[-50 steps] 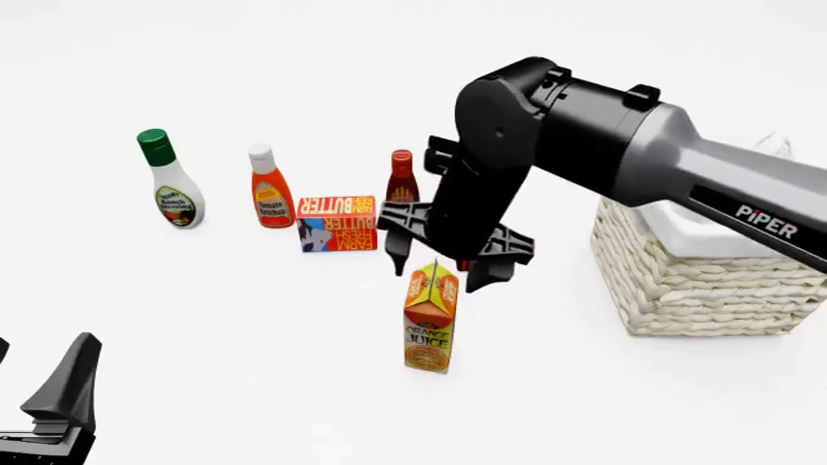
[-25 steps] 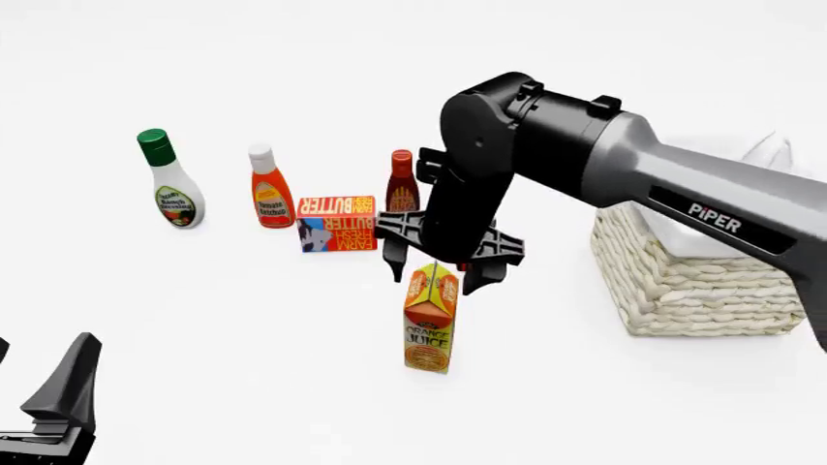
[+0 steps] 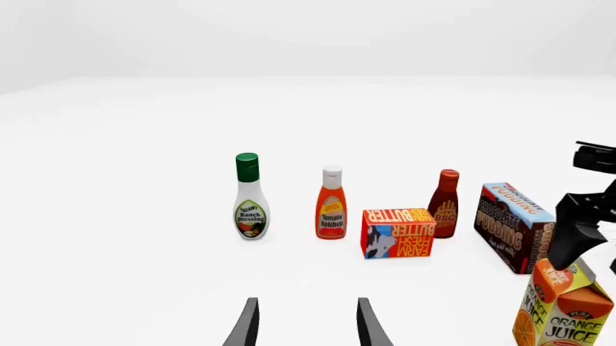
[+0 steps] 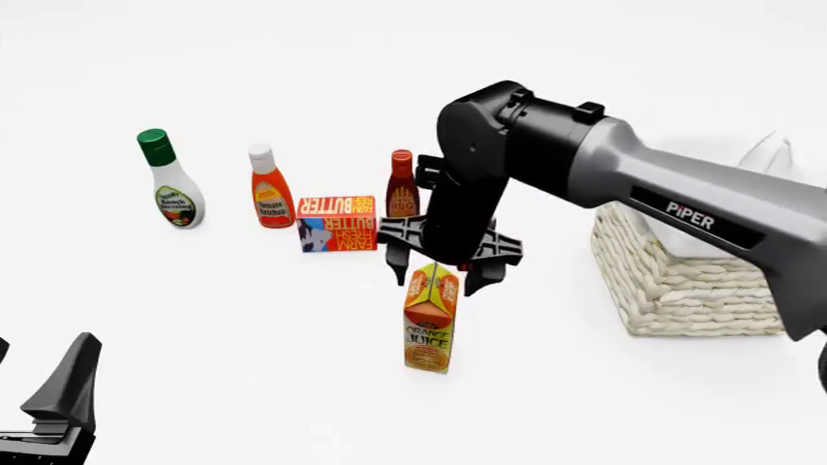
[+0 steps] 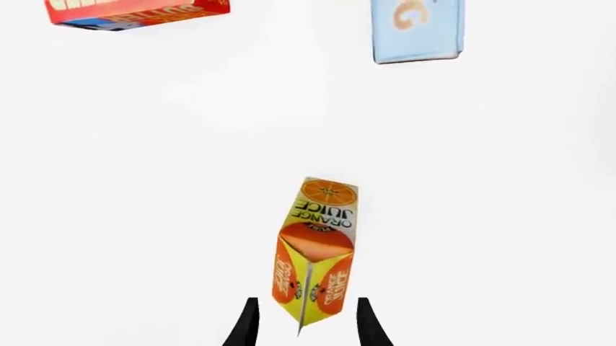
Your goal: Pick the orange juice and place it in the basket.
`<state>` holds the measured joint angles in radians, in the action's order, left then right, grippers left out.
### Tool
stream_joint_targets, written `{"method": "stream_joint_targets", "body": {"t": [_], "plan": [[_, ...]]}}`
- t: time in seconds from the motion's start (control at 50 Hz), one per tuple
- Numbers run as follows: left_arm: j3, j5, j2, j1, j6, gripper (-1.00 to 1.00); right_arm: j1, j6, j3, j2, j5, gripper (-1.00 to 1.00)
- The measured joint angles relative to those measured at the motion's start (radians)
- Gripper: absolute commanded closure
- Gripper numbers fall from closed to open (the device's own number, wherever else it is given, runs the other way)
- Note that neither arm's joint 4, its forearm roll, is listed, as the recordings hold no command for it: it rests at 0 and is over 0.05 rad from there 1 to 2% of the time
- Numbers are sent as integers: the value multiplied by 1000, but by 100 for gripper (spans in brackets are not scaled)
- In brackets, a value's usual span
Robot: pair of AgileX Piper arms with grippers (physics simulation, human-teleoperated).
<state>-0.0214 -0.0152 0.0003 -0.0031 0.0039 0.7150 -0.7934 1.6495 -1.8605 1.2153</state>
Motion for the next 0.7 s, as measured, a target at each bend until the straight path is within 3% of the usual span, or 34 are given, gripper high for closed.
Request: {"method": "stream_joint_targets", "body": {"t": [0.7], "plan": [[0,0,0,0,0,-100,-20,34,5,-38,0,-100]]}}
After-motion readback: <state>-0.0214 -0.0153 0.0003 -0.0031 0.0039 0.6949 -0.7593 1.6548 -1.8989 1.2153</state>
